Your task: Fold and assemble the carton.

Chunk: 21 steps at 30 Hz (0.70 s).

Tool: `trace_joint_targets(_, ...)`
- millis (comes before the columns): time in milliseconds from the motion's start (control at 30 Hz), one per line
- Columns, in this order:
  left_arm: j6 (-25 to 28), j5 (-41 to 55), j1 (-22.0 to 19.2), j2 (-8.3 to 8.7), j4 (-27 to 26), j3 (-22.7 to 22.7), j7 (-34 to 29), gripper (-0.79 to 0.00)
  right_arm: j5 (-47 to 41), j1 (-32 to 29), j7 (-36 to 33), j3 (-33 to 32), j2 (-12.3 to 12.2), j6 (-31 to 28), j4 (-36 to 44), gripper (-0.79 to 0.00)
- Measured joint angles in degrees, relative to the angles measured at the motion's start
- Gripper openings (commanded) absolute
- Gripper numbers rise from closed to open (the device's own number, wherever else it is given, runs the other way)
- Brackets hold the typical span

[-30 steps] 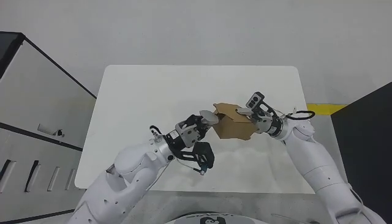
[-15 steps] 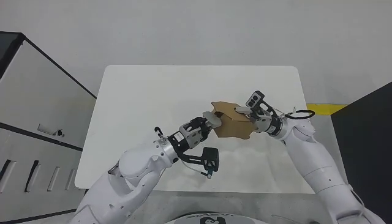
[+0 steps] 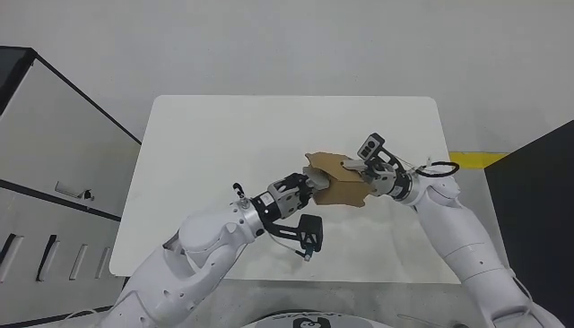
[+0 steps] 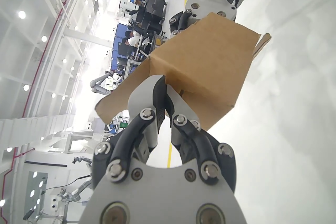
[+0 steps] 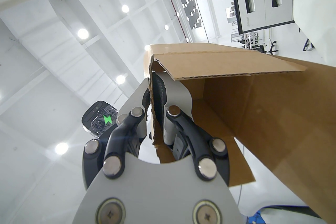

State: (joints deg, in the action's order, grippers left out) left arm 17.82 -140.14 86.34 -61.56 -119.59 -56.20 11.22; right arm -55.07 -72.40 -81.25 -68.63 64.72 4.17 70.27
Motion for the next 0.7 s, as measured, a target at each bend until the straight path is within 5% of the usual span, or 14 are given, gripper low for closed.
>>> trace_joint_targets(700, 0.1, 0.4, -0.5, -0.32, 0.9, 1.1, -0.2, -0.785, 0.6, -0.7, 0.4, -0.1, -0.1, -0.7, 1.1, -0.785)
